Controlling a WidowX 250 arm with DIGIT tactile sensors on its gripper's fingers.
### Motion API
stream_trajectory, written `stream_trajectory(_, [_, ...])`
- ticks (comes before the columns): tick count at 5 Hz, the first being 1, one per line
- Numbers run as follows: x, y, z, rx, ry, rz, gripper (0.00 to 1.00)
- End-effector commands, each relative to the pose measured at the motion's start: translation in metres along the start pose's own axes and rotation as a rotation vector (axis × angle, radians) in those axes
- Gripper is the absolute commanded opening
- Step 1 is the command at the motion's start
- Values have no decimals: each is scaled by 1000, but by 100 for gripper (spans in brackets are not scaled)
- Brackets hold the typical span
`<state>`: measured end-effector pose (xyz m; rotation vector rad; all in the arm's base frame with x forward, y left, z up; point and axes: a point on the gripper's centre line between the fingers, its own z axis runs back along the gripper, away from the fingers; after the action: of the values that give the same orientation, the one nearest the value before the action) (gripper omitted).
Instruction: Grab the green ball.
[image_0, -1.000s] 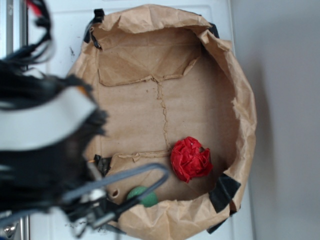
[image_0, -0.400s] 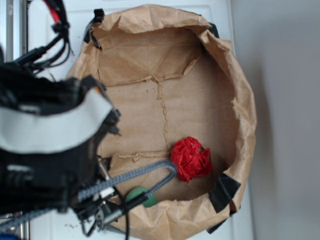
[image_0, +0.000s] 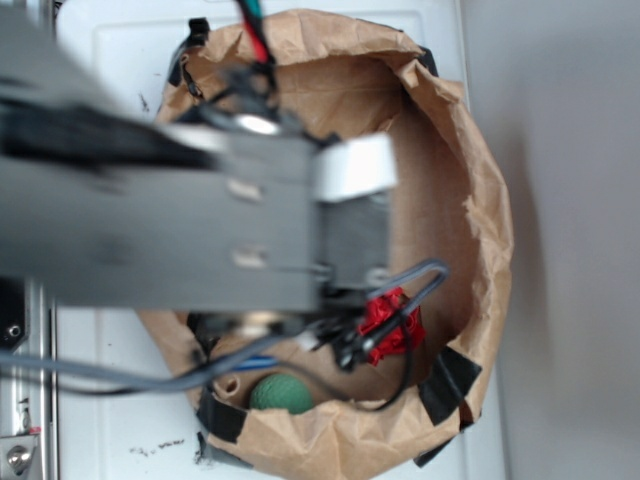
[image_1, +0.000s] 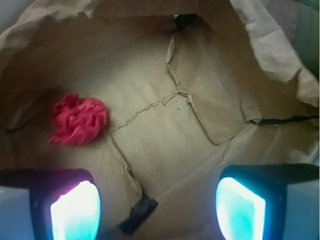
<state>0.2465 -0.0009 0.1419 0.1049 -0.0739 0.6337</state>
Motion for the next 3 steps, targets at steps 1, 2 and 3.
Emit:
stream_trajectory(1, [4,-17,-29,-163,-16,91,100])
stream_trajectory(2, [10,-26,-34,-205,10,60,100])
stream_trajectory(3, [10,-26,-34,-205,10,60,100])
